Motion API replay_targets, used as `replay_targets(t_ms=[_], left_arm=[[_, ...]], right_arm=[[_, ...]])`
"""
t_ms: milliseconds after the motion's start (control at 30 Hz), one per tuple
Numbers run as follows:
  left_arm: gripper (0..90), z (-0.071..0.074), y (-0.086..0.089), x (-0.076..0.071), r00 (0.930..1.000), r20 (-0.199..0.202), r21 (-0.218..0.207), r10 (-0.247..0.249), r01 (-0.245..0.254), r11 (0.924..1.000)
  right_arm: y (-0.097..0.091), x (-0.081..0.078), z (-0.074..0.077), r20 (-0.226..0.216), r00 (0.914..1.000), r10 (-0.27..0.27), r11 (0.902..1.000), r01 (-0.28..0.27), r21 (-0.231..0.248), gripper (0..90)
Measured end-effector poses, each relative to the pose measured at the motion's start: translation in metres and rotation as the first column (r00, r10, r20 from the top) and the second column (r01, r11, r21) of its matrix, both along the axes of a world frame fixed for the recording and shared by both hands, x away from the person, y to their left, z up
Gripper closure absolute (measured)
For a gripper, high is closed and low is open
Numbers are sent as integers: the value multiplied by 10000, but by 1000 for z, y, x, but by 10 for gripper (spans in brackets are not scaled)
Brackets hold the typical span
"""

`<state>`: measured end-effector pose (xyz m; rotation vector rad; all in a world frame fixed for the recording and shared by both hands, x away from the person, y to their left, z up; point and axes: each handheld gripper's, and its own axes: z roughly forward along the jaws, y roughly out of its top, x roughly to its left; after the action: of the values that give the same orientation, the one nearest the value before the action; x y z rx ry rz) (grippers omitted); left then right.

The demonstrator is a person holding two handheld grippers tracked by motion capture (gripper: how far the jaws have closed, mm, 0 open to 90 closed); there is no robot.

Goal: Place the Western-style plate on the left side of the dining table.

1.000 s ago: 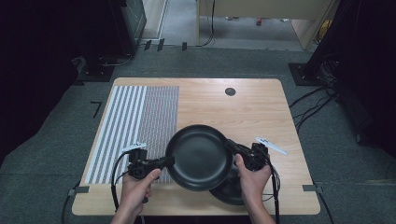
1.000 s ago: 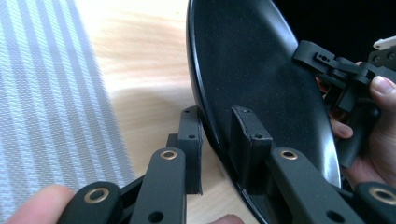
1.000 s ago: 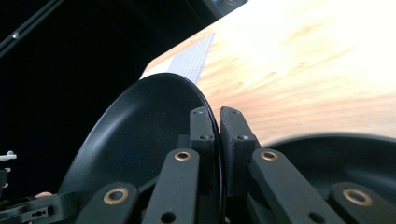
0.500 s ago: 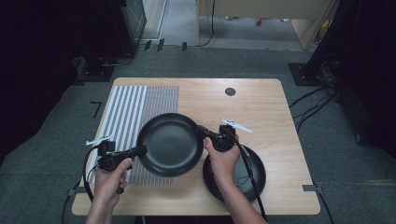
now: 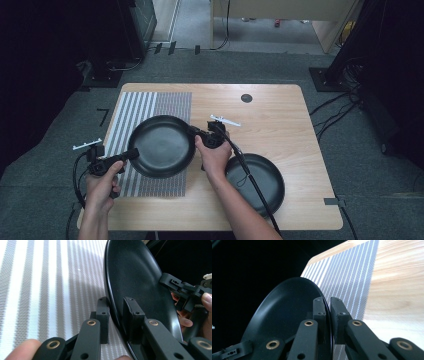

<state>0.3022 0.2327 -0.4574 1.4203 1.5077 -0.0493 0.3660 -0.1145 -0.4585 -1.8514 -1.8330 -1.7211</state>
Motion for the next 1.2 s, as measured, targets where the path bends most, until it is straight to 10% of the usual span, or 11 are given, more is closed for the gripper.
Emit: replay_targets(t_ms=[500,1200], left_arm=[[766,-26,39,29,9927,-374,231,1150,-1142,9932],[776,-56,38,62,9685,-711,103,2388,-2387,9710]], right_arm=[[53,52,-24,-500,9957,774,9954,-801,-533,830],[74,100,-54,-1080,9925,569,9912,-691,-1128,800]])
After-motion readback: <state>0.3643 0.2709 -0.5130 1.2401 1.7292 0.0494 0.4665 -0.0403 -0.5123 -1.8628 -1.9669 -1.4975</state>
